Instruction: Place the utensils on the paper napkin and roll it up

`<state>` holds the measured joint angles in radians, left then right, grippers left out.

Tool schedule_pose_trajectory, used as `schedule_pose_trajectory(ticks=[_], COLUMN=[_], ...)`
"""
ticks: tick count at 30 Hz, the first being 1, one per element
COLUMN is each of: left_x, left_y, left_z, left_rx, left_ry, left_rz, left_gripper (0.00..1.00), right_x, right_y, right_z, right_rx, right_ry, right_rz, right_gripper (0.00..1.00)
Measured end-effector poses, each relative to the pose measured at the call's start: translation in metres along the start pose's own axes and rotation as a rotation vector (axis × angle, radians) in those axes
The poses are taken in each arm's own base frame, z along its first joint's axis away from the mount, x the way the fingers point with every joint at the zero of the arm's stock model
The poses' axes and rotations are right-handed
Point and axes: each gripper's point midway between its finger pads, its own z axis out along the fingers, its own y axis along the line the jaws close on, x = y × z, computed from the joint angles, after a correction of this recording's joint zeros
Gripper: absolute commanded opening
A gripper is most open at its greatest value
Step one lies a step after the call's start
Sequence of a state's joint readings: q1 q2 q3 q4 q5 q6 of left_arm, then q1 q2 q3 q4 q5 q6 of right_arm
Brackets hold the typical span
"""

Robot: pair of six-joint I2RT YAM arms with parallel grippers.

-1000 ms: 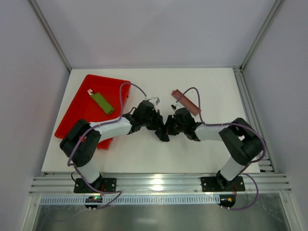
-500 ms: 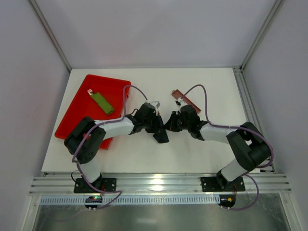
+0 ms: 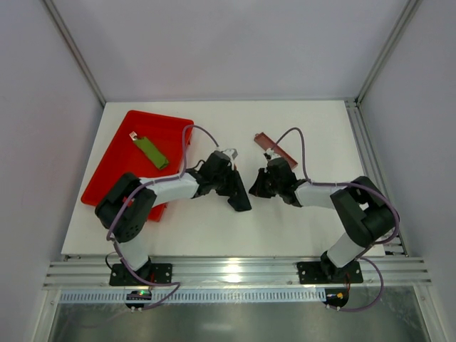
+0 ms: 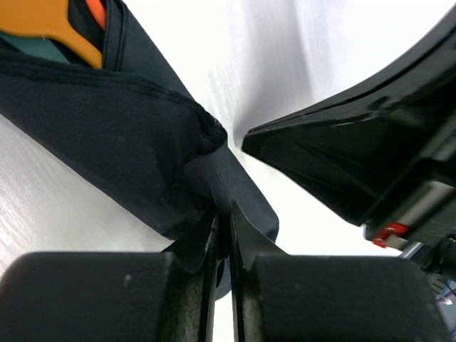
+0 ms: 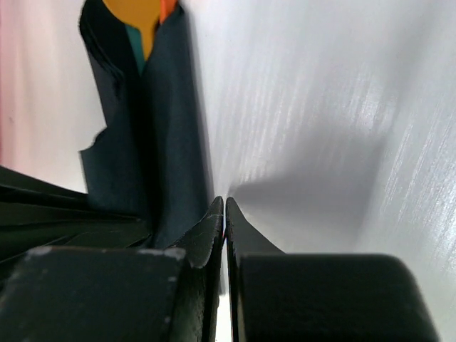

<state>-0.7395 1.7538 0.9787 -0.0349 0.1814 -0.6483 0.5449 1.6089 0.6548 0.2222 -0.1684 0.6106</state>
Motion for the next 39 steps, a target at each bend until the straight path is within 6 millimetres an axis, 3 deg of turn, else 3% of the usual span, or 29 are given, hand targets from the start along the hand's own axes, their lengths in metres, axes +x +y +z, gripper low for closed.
schedule_pose_trajectory(ticks=[18, 21, 28, 39], left_x=[-0.002, -0.001, 0.001, 0.000], left_y=[-0.008, -0.009, -0.011, -0.016], left_z=[0.006, 0.006, 0.006, 0.006], left_rx=[0.028, 0.030, 0.037, 0.062], left_ry=[0.017, 0.019, 0.025, 0.028], left_rz=[-0.021, -0.020, -0.018, -0.027], left_gripper=[0.12, 0.17, 0.39, 0.49], right_x=[0.014, 0.014, 0.014, 0.015], right_y=[0.013, 0.014, 0.015, 0.015], right_z=[0.009, 0.010, 0.010, 0.010], right_rx=[-0.029, -0.032, -0.032, -0.032], right_ry=[0.024, 0.023, 0.024, 0.025], right_rz=[-0.034, -0.035, -0.021, -0.018], right_gripper=[0.04, 0.04, 0.04, 0.04])
